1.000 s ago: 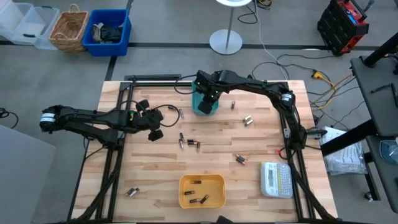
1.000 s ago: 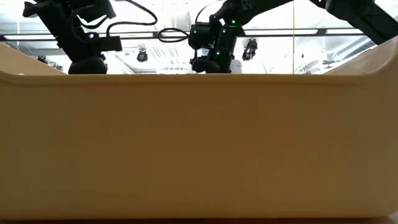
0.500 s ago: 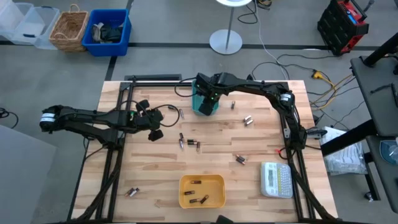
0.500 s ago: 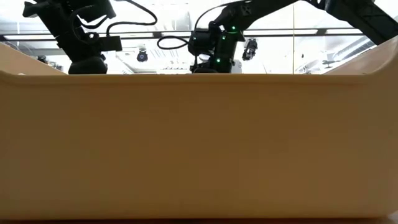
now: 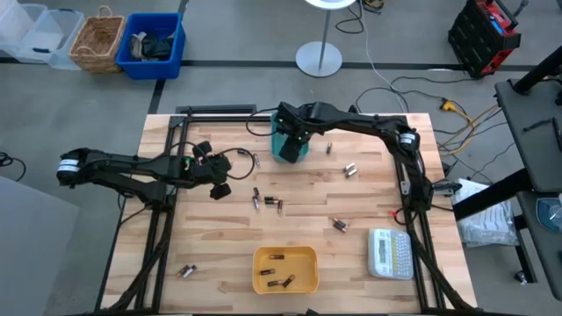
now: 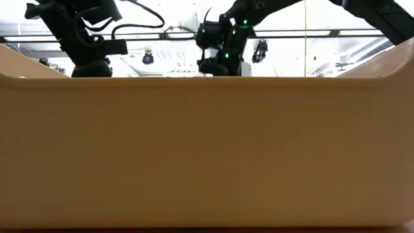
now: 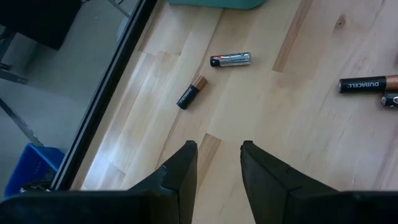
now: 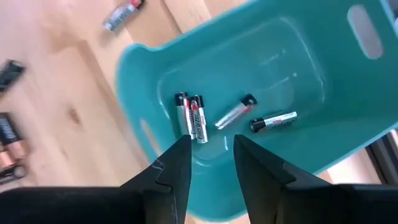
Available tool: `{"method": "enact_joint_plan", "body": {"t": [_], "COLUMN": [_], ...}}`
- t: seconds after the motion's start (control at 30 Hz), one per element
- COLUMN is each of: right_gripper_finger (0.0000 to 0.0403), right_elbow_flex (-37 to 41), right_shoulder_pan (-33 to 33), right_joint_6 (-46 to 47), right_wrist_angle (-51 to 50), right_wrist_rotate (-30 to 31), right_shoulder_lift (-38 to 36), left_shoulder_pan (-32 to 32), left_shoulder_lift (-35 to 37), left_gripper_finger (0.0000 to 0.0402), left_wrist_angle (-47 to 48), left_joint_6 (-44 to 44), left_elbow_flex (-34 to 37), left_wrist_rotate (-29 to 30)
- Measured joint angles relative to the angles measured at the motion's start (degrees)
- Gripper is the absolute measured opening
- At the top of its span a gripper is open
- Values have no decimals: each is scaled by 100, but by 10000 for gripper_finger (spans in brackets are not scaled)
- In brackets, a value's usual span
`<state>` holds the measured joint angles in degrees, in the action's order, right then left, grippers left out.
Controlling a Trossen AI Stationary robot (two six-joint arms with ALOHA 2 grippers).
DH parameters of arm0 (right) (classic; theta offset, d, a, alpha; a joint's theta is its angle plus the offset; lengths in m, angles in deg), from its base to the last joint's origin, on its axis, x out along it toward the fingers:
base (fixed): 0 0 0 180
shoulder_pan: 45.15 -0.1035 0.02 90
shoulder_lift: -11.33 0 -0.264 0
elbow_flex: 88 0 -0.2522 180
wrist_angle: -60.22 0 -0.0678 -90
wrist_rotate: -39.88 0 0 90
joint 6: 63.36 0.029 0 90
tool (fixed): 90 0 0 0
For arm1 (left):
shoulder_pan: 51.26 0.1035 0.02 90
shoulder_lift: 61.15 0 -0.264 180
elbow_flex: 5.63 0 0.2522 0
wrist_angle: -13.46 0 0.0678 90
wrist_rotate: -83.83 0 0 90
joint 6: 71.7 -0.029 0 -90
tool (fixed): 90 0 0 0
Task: Sort batteries
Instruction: Put the black battery into the yellow bin
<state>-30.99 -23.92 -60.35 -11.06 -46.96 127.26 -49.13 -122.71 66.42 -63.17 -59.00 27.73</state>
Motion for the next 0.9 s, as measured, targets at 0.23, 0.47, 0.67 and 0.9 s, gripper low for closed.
{"method": "enact_joint_plan", "body": {"t": [0.23,0.47,0.67,0.9], "right_gripper_finger": [84,59,49,50], "right_elbow_flex": [72,840,2060,3366], "right_shoulder_pan": [-525,-1478,-2331,-2870], "right_joint_6": [-66,-263,-96,-107], "right_wrist_angle": [64,983,2293,4061], "right_wrist_rotate": [-1,-17,0,44], "right_shoulder_lift": [-443,-1035,-1814,-2581], "left_shoulder_pan": [-23,-252,-1020,-2439], "left_shoulder_lift": [0,0,-6,-35], "left_gripper_finger": [103,103,95,84], "left_wrist_angle": [2,-6,236,317], "left_joint_6": [116,425,1573,3731], "left_elbow_flex": [2,2,-10,-127], "left_wrist_rotate": [-315,-1367,-1863,-2608]}}
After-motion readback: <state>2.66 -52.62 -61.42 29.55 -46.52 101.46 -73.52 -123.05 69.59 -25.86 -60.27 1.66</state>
